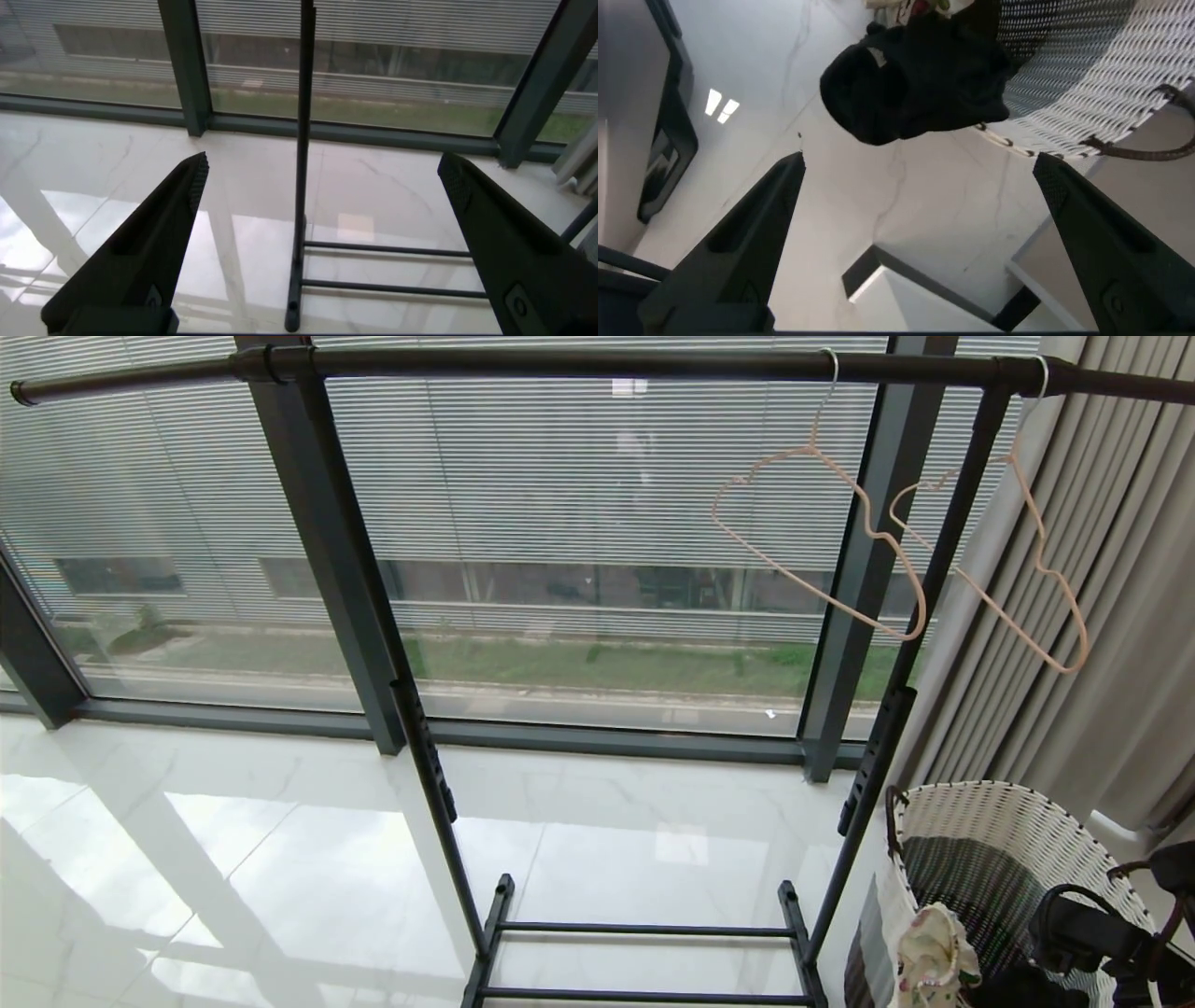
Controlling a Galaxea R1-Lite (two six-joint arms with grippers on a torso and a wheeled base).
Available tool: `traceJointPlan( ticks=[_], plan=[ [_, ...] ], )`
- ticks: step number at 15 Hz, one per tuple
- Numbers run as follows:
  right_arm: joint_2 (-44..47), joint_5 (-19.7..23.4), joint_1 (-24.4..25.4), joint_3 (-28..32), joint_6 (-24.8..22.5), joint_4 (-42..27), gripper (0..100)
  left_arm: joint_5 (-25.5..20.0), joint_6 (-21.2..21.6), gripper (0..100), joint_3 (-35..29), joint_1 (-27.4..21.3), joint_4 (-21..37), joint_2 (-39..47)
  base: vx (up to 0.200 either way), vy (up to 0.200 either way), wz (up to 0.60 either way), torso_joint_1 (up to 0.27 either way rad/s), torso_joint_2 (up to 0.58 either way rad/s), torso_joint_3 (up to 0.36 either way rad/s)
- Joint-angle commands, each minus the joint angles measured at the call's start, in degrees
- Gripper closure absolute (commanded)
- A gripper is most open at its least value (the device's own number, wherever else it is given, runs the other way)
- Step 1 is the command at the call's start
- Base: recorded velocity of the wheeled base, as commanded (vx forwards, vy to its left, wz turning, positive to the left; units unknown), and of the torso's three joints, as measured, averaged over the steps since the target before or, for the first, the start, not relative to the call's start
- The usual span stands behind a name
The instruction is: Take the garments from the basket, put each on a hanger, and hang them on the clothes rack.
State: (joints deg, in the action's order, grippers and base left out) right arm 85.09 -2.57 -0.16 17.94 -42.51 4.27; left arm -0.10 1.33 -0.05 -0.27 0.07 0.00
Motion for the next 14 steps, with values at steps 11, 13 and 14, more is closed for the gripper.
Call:
traceJointPlan(
  ticks=[11,13,14],
  plan=[
    [4.56,4.42,-4.59,-0.19,-1.26,12.52,0,0.01,-0.01,0,0.05,0.00,0.01,0.00,0.000,0.000,0.00,-0.105,0.33,0.221],
    [6.32,4.33,-5.55,-0.19,-5.48,14.98,0,0.01,-0.01,0,-0.04,0.00,0.01,0.00,0.000,0.000,0.00,0.000,0.00,0.000],
    [6.93,4.33,-5.64,-0.19,-6.45,14.98,0,0.01,-0.01,0,-0.04,0.00,0.01,0.00,0.000,0.000,0.00,0.000,0.00,0.000]
  ],
)
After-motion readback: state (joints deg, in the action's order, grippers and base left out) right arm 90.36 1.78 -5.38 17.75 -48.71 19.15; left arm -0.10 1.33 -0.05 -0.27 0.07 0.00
